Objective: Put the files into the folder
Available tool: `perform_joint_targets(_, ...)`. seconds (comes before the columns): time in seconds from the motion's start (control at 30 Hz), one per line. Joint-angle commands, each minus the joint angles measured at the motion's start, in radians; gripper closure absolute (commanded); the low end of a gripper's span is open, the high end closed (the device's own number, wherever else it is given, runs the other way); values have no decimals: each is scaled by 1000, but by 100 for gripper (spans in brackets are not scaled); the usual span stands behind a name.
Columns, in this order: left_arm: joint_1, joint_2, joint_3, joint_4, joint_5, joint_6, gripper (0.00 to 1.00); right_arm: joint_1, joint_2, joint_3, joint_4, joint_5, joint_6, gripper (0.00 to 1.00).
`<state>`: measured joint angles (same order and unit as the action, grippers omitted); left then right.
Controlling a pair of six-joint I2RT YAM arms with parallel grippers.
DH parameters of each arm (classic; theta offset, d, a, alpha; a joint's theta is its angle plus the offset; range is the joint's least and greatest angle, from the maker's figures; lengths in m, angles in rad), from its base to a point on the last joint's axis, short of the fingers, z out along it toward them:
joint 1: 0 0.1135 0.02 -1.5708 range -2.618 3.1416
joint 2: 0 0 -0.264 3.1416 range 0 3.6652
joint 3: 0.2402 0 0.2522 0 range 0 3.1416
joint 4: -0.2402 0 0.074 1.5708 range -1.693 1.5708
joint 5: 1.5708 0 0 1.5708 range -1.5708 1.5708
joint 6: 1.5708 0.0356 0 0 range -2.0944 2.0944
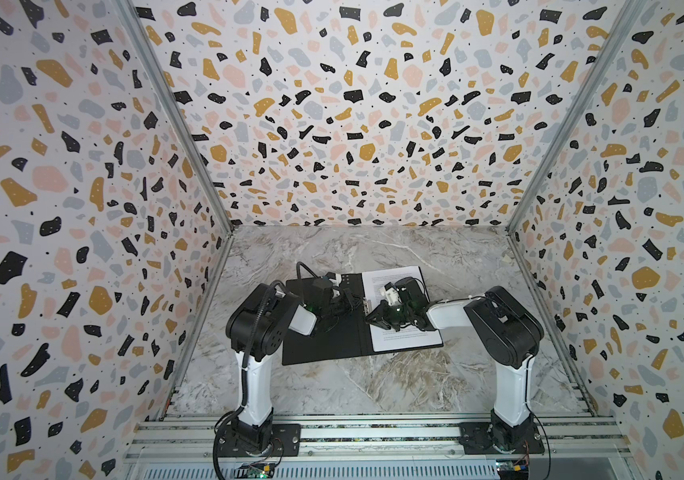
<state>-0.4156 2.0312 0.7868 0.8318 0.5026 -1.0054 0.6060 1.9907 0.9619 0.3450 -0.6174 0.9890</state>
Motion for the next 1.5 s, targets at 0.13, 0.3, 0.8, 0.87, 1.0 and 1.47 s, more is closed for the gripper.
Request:
perform_joint_targets(0.13,-7,38,-28,-96,19,34,93,-10,71,-60,-161,55,26,89)
perform_joint_targets(0.3,-9,31,-24,-98,33,40,93,-16,95,-56,-155,38,22,92)
perform_joint_targets(0.8,-64,-44,13,-238,50,169,93,-18,145,-45,-159,18,-3,92)
perform_joint_targets(0.87,-67,-52,3,-228,47,169,93,-21,152,-49,-158,19,-3,92)
perform_joint_targets(1.0,-72,-66,-11,-216,49,167,93,-21,160,-45,-155,22,-3,92)
perform_joint_targets(1.47,-72,-128,-49,-151,59,128,92,-33,168,-51,-153,33,1,92)
